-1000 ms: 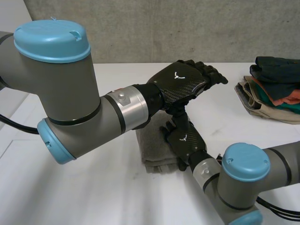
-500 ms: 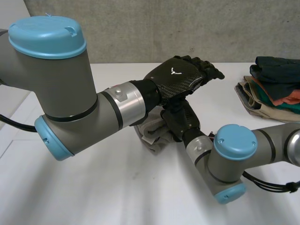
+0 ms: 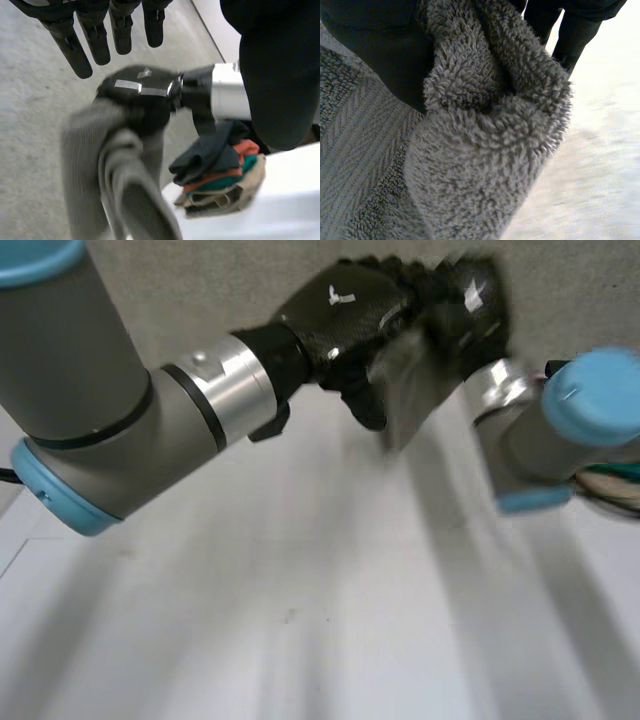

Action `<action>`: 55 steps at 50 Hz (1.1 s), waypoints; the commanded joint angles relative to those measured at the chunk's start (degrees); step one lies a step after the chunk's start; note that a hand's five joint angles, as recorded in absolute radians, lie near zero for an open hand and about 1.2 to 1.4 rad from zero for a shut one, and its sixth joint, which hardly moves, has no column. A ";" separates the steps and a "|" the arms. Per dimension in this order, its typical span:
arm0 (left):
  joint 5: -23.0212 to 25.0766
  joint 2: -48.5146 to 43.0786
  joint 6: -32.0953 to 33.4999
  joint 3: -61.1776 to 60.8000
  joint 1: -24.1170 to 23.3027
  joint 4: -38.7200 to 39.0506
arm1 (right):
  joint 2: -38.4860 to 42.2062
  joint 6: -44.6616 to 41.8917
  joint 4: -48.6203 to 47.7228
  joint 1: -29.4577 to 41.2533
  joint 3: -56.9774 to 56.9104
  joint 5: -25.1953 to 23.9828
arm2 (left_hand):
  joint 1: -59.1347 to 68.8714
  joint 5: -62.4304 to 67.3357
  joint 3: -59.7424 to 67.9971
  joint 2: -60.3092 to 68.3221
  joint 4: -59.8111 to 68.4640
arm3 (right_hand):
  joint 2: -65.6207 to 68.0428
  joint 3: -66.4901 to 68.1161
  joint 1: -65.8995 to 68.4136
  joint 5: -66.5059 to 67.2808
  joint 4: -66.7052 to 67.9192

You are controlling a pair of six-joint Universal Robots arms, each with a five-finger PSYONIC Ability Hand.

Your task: Fold the laundry.

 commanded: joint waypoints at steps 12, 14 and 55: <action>0.17 0.73 -4.64 -3.47 0.99 1.33 | 11.36 9.01 -11.14 -29.91 -5.93 -13.63 | 0.93 -0.86 -0.56 -0.57 -0.30 | 14.03 13.20 20.68 16.92 11.37; 0.17 0.55 -4.55 -3.99 0.90 1.33 | 14.36 9.01 -11.84 -33.69 -3.74 -17.32 | 0.93 -0.86 -0.56 -0.57 -0.30 | 14.03 13.20 20.68 16.92 11.37; -0.09 1.87 -5.08 -6.46 -3.05 1.33 | -13.14 -6.69 32.44 -57.08 5.59 -12.34 | 0.60 -1.20 -0.90 -0.91 -0.64 | -55.97 -56.80 -49.32 -53.08 -58.63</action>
